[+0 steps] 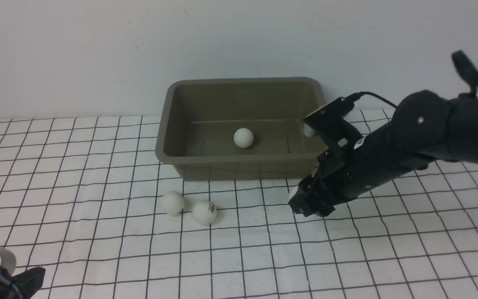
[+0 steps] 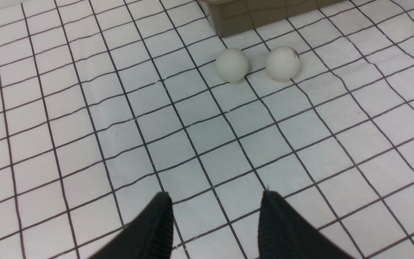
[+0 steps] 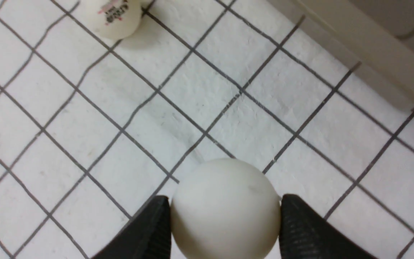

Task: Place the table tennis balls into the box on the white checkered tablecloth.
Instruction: 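Reach for and grasp a ping pong ball on the table, then release the ping pong ball into the bin and lift the gripper away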

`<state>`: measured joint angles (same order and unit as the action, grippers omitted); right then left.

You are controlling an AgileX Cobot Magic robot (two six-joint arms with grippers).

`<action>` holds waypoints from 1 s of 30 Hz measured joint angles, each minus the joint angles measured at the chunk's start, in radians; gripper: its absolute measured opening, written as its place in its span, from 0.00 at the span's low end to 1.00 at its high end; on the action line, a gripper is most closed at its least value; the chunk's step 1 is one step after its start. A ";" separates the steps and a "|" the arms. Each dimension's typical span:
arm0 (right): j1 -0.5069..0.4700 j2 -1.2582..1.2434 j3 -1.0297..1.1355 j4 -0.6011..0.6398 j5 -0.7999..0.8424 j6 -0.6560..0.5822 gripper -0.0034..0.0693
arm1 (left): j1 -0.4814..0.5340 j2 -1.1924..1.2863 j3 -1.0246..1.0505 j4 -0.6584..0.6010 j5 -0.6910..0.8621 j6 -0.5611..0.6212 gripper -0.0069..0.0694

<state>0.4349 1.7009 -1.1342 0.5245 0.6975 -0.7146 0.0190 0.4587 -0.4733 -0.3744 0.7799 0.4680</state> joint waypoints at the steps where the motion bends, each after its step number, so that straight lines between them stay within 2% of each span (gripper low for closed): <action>1: 0.000 -0.011 0.000 0.001 -0.005 -0.001 0.53 | 0.000 0.000 0.000 0.000 0.001 0.000 0.48; 10: 0.000 0.018 -0.064 0.127 -0.212 -0.028 0.53 | 0.000 0.000 0.000 -0.034 0.002 0.001 0.48; 22: -0.004 0.343 -0.457 0.141 -0.131 -0.086 0.53 | 0.000 0.000 0.000 -0.055 0.002 0.026 0.48; 27: -0.023 0.341 -0.475 0.118 -0.116 -0.086 0.68 | 0.000 0.000 0.000 -0.120 0.002 0.036 0.48; 30: -0.073 0.280 -0.475 0.095 -0.098 -0.086 0.70 | 0.000 0.000 0.000 -0.128 0.002 0.082 0.48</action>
<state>0.3620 1.9811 -1.6095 0.6192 0.5994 -0.8008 0.0190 0.4587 -0.4733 -0.5027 0.7820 0.5497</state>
